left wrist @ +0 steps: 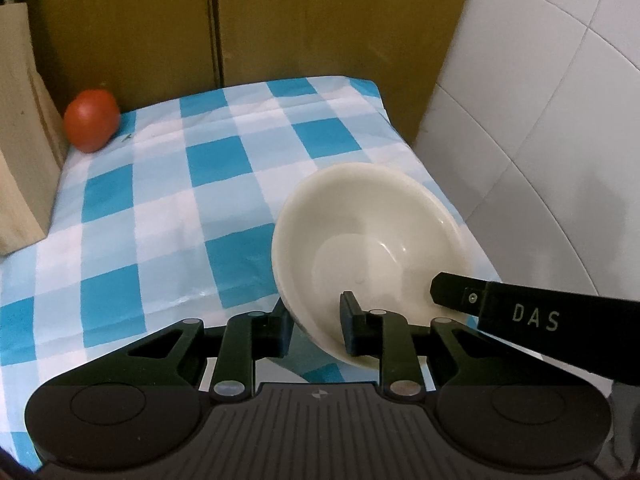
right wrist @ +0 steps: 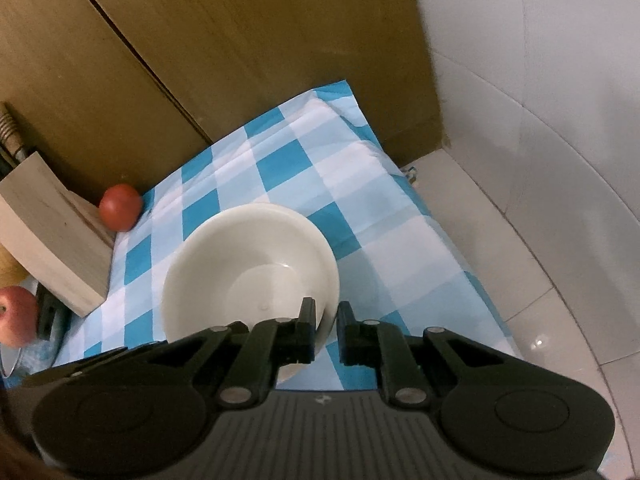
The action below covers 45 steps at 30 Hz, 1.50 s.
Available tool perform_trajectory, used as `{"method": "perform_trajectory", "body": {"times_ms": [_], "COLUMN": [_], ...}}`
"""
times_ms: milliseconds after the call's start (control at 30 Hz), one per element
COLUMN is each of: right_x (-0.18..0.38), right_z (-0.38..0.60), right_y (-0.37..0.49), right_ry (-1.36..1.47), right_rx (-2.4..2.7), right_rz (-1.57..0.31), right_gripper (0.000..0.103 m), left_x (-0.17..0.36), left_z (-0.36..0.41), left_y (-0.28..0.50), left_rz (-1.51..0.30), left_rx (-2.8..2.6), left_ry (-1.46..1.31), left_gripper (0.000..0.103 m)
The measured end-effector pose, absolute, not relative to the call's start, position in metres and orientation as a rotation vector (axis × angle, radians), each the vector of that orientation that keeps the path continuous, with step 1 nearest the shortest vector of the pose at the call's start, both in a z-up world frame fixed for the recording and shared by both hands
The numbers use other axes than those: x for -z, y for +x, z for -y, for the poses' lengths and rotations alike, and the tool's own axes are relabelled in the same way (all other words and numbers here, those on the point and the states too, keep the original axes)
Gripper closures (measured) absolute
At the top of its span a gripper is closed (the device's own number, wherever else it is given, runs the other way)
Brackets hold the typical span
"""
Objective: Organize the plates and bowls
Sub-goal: 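Bring the held bowls over the plate stack with the right gripper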
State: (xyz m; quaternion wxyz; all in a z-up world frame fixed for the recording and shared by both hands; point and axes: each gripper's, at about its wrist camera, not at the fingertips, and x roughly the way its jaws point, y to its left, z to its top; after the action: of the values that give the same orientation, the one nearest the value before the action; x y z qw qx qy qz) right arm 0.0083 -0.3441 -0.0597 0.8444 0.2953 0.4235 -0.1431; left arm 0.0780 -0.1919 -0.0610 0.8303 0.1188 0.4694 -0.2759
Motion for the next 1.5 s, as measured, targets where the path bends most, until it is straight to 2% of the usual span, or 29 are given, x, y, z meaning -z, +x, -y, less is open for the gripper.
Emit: {"method": "perform_trajectory", "body": {"times_ms": [533,1500], "right_x": [0.033,0.001], "right_z": [0.331,0.266], "right_y": [-0.010,-0.029], "right_ry": [0.578,0.546], "right_rx": [0.289,0.118], "right_rz": [-0.831,-0.766], "right_gripper": [0.091,0.089], "left_x": [0.046,-0.003], "left_z": [0.189,0.118], "left_y": [0.063,0.035], "left_rz": [-0.955,-0.859], "left_rx": [0.593,0.530], "left_ry": [0.242,0.216], "left_gripper": [0.068,0.064]}}
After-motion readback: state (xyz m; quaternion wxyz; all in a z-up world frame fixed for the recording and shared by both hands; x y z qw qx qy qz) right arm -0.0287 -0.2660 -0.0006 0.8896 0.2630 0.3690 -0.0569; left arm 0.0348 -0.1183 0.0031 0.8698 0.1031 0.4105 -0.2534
